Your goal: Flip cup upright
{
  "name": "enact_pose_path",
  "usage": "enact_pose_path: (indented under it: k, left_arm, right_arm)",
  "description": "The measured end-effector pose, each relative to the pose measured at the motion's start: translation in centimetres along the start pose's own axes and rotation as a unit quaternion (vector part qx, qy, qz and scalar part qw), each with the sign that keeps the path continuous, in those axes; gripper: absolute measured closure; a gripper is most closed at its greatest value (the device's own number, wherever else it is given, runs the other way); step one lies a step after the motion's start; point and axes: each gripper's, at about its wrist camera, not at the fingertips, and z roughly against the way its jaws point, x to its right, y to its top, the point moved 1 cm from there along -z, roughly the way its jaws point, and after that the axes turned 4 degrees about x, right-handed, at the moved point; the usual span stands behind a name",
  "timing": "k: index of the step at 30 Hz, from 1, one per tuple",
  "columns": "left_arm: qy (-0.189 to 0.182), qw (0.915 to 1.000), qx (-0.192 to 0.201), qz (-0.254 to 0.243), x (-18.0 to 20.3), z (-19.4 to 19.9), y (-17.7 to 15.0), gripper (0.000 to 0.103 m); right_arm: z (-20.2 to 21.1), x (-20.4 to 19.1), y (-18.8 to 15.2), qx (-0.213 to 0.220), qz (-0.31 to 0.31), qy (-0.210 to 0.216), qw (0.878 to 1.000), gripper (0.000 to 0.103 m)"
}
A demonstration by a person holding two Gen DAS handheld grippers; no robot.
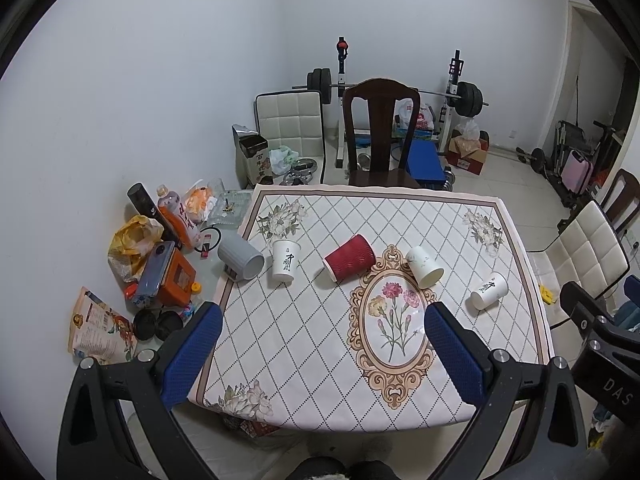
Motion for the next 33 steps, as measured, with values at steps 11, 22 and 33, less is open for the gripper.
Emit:
enact_pose_path:
  k: [11, 22, 33]
  left_arm:
    - [-0.002, 0.9999, -0.015, 0.004, -0.6, -2.2, -1.2, 0.000]
    - [-0.032, 0.9895, -0.133, -0.046, -0.2, -13.3, -7.2, 0.000]
    - [-0.059, 0.9685, -0.209, -0.122, 6.0, -20.2, -10.8, 0.000]
  right_arm:
    - [-1.2, -0.5, -0.2, -0.014, 0.000, 0.000, 1.000, 0.000]
    - [-9.9, -0.1, -6.3, -0.128, -0.052, -0.050, 0.989, 0.000]
    - [-19.7, 6.9, -17.6, -0.261, -0.145, -0.117, 0.947, 0.000]
